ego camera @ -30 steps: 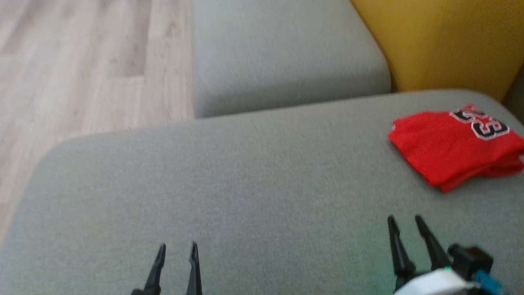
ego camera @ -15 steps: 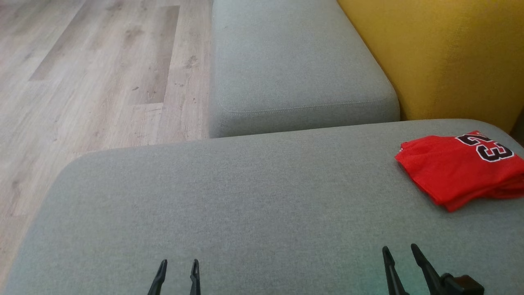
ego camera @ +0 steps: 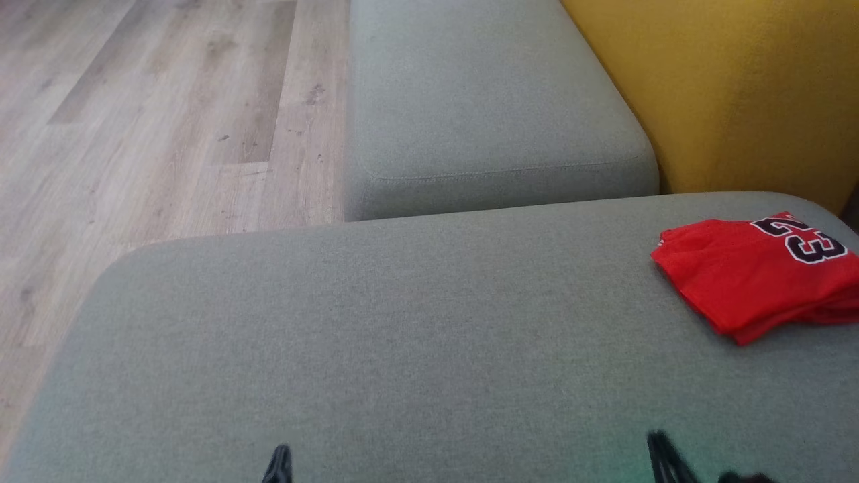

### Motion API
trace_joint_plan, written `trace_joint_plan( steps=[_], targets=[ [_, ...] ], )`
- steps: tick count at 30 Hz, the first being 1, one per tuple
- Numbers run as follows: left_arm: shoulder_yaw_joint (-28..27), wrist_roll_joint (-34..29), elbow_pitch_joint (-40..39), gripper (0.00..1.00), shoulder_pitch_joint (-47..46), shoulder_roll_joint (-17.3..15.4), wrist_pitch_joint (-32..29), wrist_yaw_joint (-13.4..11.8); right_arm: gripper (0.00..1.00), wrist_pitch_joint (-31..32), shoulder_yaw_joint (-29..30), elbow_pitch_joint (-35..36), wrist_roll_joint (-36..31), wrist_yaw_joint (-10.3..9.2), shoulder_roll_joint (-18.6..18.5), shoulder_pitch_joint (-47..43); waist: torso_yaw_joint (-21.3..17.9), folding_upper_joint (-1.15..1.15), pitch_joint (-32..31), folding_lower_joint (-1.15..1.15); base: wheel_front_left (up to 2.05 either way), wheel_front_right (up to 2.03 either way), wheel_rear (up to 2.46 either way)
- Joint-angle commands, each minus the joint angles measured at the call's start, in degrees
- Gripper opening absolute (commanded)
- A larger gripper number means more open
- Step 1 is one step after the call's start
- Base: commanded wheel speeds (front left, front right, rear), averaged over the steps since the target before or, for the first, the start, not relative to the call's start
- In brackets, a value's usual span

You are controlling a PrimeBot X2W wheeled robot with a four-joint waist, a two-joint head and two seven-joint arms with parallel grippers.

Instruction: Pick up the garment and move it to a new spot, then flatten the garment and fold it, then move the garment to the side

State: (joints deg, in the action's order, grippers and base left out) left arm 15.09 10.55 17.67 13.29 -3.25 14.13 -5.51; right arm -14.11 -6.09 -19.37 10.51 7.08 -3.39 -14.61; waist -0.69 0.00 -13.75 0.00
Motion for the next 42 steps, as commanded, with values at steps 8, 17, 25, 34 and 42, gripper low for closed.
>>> trace_joint_plan(
  steps=[8,17,25,34,42],
  targets=[
    [-1.4,5.3,-0.5,0.00,-1.5,0.1,-1.4,0.9,0.00,1.4,0.9,0.8,5.3,0.03,0.0,1.7,0.0,0.00,0.9,0.00,0.00,0.00,0.00],
    [-2.9,11.2,-0.8,0.00,-2.9,0.1,-2.8,1.8,0.00,2.9,1.8,1.2,11.2,0.06,0.1,3.1,0.1,0.00,1.9,0.00,0.00,0.00,0.00],
    [-4.1,15.7,-1.0,0.00,-3.9,0.1,-4.0,2.5,0.00,4.0,2.5,1.5,15.7,0.08,0.1,4.3,0.1,0.00,2.7,0.00,0.00,0.00,0.00],
    [-5.7,21.6,-1.2,0.00,-5.3,0.1,-5.5,3.4,0.00,5.5,3.4,1.8,21.6,0.11,0.1,5.7,0.2,0.00,3.7,0.00,0.00,0.00,0.00],
    [-7.1,26.8,-1.4,0.00,-6.6,0.2,-6.8,4.3,0.00,6.8,4.2,2.1,26.8,0.13,0.2,7.0,0.2,0.00,4.6,0.00,0.00,0.00,0.00]
  ],
)
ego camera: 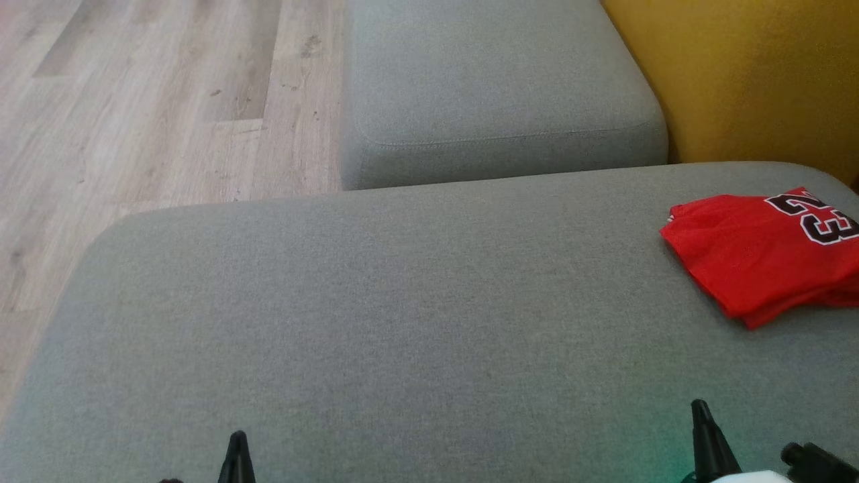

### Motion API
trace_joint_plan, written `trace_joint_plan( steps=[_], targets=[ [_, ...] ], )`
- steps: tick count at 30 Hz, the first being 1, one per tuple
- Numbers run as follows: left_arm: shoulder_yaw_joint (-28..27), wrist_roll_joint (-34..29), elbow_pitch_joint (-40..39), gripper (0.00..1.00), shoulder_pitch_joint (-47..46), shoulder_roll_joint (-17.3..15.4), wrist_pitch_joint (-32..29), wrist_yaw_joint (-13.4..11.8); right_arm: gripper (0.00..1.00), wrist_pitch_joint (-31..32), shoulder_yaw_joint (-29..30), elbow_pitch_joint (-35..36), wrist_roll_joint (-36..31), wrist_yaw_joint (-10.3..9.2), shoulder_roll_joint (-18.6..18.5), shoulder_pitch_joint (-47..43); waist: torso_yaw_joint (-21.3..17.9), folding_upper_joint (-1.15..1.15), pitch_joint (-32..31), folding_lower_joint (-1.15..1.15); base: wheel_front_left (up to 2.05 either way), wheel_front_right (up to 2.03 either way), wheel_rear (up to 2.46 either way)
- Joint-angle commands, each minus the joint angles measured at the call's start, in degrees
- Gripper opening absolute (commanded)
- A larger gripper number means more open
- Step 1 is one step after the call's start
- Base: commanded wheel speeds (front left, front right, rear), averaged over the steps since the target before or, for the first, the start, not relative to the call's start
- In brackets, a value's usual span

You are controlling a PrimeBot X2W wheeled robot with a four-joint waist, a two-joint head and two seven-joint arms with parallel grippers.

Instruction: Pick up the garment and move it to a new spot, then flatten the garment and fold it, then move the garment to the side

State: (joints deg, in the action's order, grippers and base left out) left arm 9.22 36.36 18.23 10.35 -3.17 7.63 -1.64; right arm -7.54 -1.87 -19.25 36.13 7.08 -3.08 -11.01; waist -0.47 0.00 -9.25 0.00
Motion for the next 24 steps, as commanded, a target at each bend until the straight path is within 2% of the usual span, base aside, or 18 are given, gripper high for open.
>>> trace_joint_plan(
  steps=[1,24],
  targets=[
    [-1.4,1.7,-2.0,0.00,-3.8,0.1,-0.4,0.5,0.00,0.4,0.1,2.0,1.9,0.14,-0.1,3.6,0.0,0.00,0.2,0.00,0.00,0.00,0.00],
    [-5.4,16.7,-2.6,0.00,-7.3,0.1,-4.2,2.9,0.00,4.2,2.4,2.9,16.9,0.21,0.0,7.4,0.1,0.00,2.7,0.00,0.00,0.00,0.00]
  ],
)
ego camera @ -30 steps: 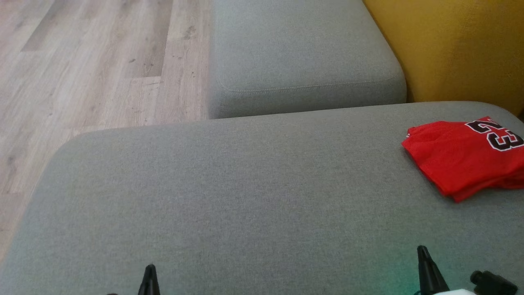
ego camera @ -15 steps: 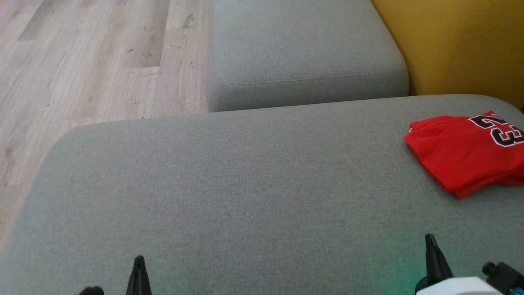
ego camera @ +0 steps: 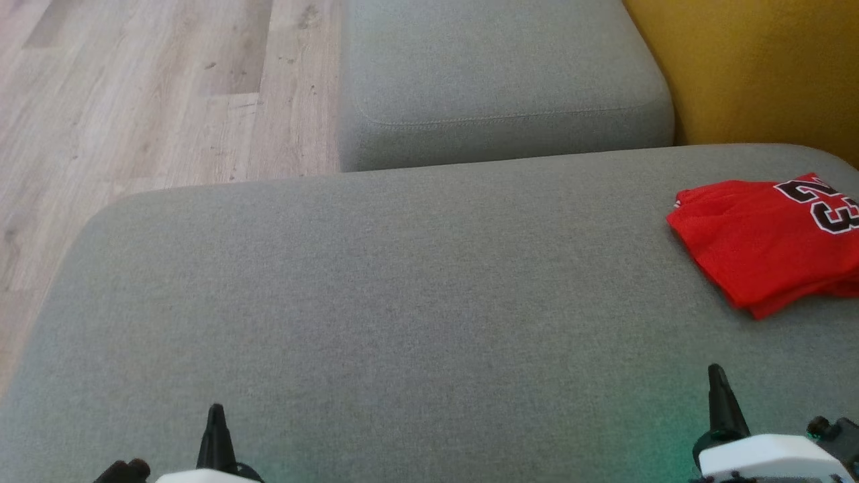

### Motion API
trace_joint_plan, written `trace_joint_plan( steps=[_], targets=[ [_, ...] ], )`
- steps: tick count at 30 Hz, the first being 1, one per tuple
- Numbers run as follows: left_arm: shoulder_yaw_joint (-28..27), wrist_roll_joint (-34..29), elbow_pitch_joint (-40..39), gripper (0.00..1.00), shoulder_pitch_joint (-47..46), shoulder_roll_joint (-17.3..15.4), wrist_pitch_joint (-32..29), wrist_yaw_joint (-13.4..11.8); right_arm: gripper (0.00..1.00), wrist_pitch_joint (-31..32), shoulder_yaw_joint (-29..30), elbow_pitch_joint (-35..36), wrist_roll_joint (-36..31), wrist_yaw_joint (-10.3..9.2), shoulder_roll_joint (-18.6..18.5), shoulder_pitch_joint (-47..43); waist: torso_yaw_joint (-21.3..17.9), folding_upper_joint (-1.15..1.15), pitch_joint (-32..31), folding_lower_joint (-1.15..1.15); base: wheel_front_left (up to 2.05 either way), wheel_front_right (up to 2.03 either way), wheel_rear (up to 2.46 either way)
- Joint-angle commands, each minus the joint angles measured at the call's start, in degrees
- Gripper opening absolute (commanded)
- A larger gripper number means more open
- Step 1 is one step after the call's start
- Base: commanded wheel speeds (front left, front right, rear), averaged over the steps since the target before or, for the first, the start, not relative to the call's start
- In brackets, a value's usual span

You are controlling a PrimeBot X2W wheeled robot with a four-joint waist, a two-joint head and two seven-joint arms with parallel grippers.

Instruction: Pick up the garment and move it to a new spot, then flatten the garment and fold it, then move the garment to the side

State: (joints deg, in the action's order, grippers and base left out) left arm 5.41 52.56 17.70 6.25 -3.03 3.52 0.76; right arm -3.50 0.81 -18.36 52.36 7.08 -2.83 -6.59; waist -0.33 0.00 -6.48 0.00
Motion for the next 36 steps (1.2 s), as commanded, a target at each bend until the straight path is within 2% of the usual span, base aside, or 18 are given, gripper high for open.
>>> trace_joint_plan(
  steps=[1,36],
  targets=[
    [-1.7,1.1,-2.1,0.00,-3.4,0.0,-0.3,0.6,0.00,0.3,-0.2,2.1,1.3,0.22,-0.3,3.1,0.0,0.00,0.1,0.00,0.00,0.00,0.00],
    [-7.8,24.0,-3.0,0.00,-8.8,0.1,-6.1,4.2,0.00,6.1,3.3,3.4,24.1,0.33,-0.1,8.8,0.2,0.00,4.0,0.00,0.00,0.00,0.00]
  ],
)
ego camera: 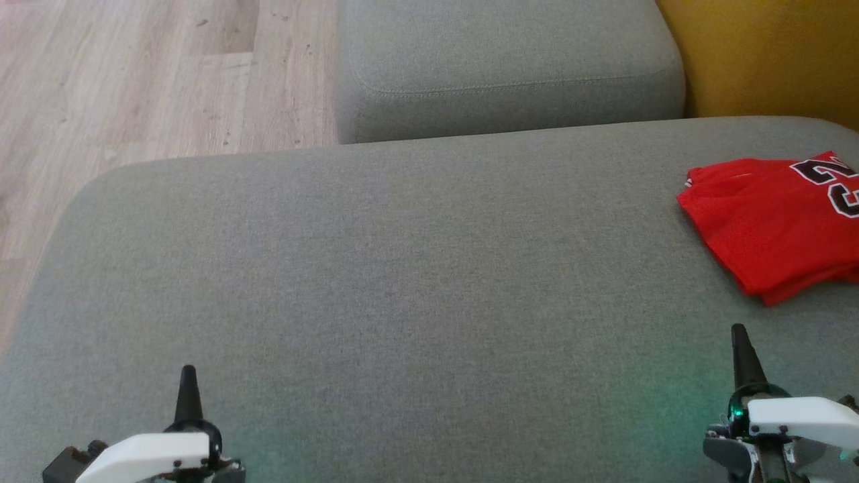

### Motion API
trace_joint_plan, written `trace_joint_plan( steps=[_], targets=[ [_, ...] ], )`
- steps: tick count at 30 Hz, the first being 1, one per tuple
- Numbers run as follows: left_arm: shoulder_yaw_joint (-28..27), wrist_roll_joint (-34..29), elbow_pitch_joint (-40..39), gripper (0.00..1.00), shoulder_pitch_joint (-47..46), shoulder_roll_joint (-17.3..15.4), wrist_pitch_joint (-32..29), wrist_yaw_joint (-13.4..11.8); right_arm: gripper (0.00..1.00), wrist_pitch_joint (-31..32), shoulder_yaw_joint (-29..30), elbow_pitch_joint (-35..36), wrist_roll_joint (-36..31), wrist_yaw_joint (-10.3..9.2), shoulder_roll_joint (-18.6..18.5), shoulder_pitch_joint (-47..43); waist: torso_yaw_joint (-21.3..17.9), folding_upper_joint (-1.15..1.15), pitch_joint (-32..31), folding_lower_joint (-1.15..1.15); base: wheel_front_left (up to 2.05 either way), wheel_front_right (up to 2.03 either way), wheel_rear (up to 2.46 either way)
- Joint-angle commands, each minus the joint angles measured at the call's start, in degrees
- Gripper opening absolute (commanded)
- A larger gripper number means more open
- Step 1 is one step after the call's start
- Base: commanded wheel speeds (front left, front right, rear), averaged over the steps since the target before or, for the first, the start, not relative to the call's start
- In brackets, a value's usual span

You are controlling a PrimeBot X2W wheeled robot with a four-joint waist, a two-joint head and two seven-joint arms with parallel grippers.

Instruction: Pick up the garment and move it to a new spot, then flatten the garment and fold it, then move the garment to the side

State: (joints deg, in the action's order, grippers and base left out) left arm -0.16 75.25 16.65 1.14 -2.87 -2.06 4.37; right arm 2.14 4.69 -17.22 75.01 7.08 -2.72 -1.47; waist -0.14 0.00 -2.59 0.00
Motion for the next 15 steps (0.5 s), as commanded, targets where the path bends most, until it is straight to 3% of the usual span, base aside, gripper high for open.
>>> trace_joint_plan(
  steps=[1,15],
  targets=[
    [-2.4,1.9,-2.0,0.00,-3.8,-0.1,-0.6,0.7,0.00,0.6,-0.5,2.3,2.1,0.33,-0.3,3.9,0.0,0.00,0.2,0.00,0.00,0.00,0.00],
    [-4.6,10.4,-2.3,0.00,-5.8,0.0,-2.8,2.1,0.00,2.7,0.9,2.8,10.6,0.38,-0.2,6.0,0.1,0.00,1.7,0.00,0.00,0.00,0.00]
  ],
)
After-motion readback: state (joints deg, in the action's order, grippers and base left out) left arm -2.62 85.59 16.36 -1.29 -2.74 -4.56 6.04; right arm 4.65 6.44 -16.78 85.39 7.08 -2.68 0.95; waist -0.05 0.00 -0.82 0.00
